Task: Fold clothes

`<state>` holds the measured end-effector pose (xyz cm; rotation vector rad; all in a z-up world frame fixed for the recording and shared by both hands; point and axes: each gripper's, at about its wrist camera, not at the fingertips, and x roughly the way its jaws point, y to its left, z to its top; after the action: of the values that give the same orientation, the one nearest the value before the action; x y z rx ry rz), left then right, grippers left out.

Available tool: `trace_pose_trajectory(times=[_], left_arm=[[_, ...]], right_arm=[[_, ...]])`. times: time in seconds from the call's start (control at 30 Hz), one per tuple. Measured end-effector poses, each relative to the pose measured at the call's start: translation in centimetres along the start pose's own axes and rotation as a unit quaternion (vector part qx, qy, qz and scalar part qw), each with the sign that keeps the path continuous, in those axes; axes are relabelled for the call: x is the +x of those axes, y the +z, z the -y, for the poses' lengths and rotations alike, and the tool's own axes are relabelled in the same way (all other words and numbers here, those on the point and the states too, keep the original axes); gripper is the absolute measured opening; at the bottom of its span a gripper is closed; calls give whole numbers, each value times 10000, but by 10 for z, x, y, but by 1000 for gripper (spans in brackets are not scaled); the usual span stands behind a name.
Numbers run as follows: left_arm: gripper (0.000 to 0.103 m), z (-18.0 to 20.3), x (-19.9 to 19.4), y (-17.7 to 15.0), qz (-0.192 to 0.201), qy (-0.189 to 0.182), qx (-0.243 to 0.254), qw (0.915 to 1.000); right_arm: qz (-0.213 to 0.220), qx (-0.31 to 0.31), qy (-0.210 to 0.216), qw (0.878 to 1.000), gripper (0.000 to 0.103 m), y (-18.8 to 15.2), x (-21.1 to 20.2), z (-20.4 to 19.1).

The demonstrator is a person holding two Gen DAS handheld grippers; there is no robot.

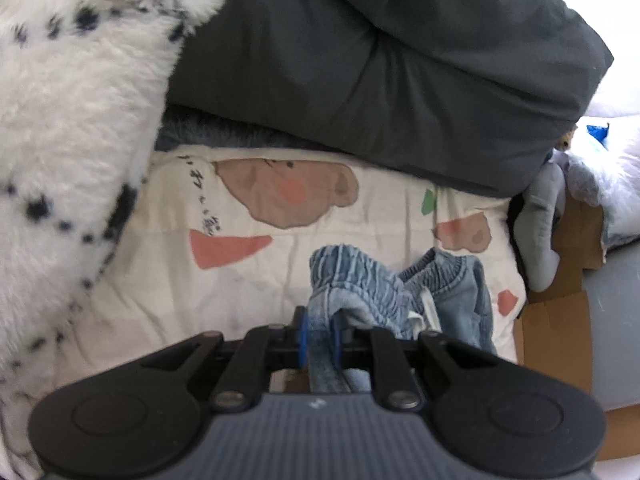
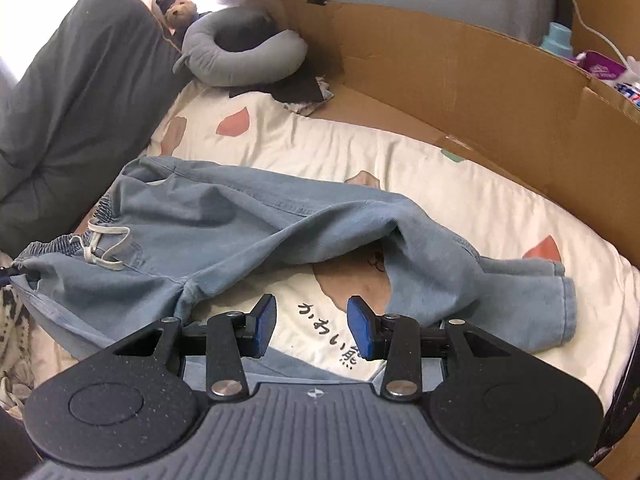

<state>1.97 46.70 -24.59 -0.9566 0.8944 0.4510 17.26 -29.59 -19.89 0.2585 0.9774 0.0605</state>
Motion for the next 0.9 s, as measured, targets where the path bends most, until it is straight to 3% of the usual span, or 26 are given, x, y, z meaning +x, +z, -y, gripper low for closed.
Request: trace_pose_trajectory(times=[0.2, 0.43, 0.67, 0.9], left_arm=[[12, -26, 19, -9, -209, 100, -93, 9997], [13, -16, 27, -9, -259, 160, 423, 9986], [13, -21, 42, -15, -466, 527, 627, 9955], [13, -26, 64, -27, -701, 984, 769, 9897]], right_arm=[[-82, 15, 255, 9996, 46, 16, 18, -15], [-112, -367, 468, 9982, 47, 36, 54, -39], [-185, -367, 1078, 9933, 47, 73, 117, -56], [-262, -861, 1487, 9848, 47, 126, 202, -90]])
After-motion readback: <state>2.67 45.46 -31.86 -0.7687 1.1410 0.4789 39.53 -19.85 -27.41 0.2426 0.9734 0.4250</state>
